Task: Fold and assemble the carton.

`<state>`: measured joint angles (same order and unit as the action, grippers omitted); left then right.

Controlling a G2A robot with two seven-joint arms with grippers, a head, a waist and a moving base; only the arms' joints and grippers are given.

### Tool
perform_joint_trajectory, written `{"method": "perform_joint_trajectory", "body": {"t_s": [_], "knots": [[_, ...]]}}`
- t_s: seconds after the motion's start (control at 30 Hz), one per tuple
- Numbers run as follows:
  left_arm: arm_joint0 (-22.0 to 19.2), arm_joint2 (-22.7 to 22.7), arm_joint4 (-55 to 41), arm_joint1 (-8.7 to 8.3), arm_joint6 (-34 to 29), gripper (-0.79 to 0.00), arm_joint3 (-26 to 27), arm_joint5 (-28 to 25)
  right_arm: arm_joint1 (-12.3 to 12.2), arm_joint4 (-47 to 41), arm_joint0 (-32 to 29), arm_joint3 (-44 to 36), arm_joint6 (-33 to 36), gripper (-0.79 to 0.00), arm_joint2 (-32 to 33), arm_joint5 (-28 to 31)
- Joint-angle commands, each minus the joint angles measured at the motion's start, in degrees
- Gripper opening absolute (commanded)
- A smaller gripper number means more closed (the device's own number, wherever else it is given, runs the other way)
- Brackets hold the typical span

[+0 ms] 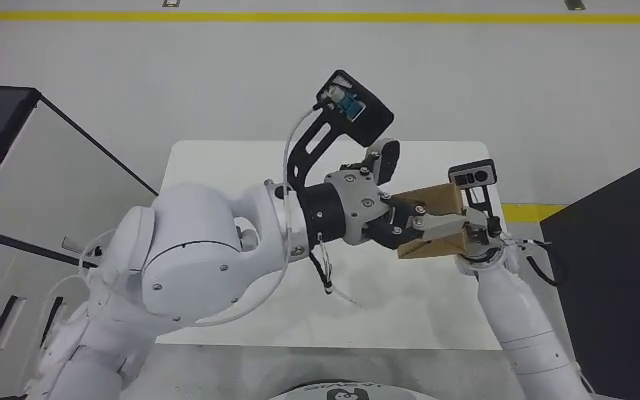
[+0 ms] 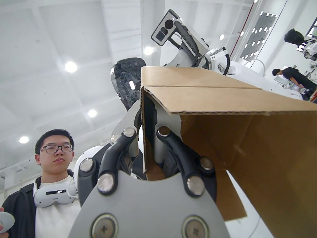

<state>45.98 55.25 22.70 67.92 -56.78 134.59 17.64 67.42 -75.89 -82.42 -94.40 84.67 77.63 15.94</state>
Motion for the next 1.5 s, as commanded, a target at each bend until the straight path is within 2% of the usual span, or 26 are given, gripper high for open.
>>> {"method": "perform_joint_trajectory", "body": {"t_s": [0.0,0.1,0.27,0.47,0.6,0.8,1.03,1.1,1.3,1.37,1.47], "knots": [[-0.6,0.1,2.6,-0.31,-3.5,0.000,0.1,-2.1,-0.1,1.2,-0.3,-0.4,-0.9,-0.785,0.8,-0.5],[-1.5,0.1,5.8,-0.66,-6.6,0.000,0.1,-4.6,-0.2,3.0,-0.5,-1.1,-1.8,-0.785,1.7,-1.5],[-2.5,-0.6,9.6,-0.85,-7.3,0.000,0.1,-9.0,-0.4,6.1,-1.0,-2.2,-3.3,-0.785,3.0,-2.8],[-2.5,-0.6,10.0,-0.87,-7.2,0.000,0.1,-9.4,-0.4,6.8,-1.1,-2.2,-3.8,-0.785,3.4,-2.5],[-0.8,-0.6,10.1,-1.11,-7.0,0.000,-0.5,-11.9,-0.5,8.8,-1.1,-3.4,-5.5,-0.785,3.8,-2.1],[0.2,3.6,11.1,-1.74,-9.6,0.000,-0.5,-10.6,-1.5,21.2,0.7,-5.7,-3.5,-0.785,8.1,-0.4],[2.8,10.7,5.7,-2.51,-11.4,0.000,-0.8,-9.6,-2.6,32.2,3.5,-7.6,-0.5,-0.785,12.4,0.9],[3.0,10.9,5.8,-2.58,-11.8,0.000,-0.9,-9.3,-2.9,35.0,4.5,-8.0,0.7,-0.785,13.2,2.1],[3.0,10.9,5.8,-2.58,-11.8,0.000,-0.9,-9.3,-2.9,35.0,4.5,-8.0,0.7,-0.785,13.2,2.1],[3.9,10.6,6.3,-2.70,-11.1,0.000,-1.3,-11.2,-2.9,35.0,4.5,-8.0,0.7,-0.785,13.2,2.1],[4.5,12.5,4.6,-3.04,-12.2,0.000,-1.9,-12.9,-3.3,41.9,5.2,-10.8,0.6,-0.785,14.0,3.1]]}}
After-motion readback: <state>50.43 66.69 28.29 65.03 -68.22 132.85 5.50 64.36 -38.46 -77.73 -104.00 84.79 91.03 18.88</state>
